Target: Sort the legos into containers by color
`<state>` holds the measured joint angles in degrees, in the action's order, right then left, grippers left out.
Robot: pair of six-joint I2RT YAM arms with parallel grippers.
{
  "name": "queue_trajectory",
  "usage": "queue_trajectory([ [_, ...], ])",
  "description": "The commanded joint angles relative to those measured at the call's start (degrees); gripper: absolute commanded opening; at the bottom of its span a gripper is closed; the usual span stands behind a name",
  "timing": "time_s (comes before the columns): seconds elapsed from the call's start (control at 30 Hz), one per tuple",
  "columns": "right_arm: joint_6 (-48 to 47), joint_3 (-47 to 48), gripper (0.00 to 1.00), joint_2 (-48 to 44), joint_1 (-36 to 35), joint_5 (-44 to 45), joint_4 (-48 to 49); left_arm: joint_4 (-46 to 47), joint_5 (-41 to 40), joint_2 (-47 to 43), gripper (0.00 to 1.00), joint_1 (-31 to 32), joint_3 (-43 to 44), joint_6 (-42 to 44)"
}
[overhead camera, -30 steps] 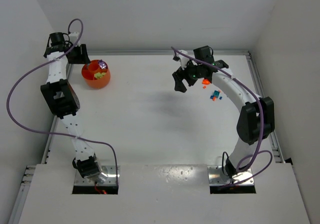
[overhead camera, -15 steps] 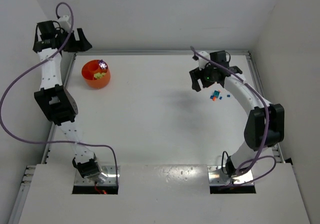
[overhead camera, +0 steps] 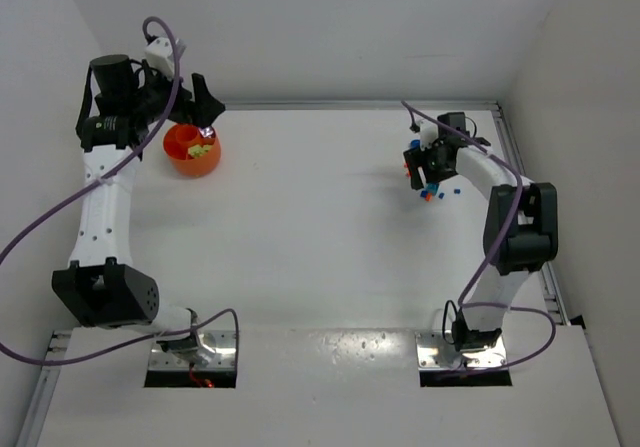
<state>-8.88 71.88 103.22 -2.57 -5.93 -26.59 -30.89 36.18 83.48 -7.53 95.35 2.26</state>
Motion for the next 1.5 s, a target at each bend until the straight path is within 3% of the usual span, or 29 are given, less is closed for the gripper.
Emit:
queue_trajectory([
  [0.0,-2.37,4.67,0.73,3.21,2.21,1.53,0.84,0.75,2.48,-1.21,1.00,-0.56,-4.02,-1.38],
  [0.33,-3.07,4.59,0.73,6.20,4.33,1.02,0.40,3.21,3.89,-2.27,1.00,0.59,-8.25,-4.28],
  [0.57,-13.85,5.99,0.69,9.10,5.38,-7.50,-3.28,3.74,4.60,-1.74,1.00,0.59,-8.25,-4.81],
  [0.8,-19.32,8.63,0.69,11.83,7.04,-7.51,-4.44,3.74,5.12,-2.27,1.00,0.59,-8.25,-4.81],
  [1.1,-20.47,11.61,0.69,13.59,8.72,-7.51,-4.44,3.74,5.12,-1.75,1.00,0.59,-8.78,-5.34],
  [1.37,-20.99,14.43,0.69,14.81,8.72,-12.87,-7.07,4.26,5.65,-1.22,1.00,0.59,-8.78,-5.34],
  [1.47,-21.70,16.80,0.75,16.22,8.72,-15.42,-10.23,4.26,5.65,-1.22,1.00,0.59,-8.78,-5.34],
])
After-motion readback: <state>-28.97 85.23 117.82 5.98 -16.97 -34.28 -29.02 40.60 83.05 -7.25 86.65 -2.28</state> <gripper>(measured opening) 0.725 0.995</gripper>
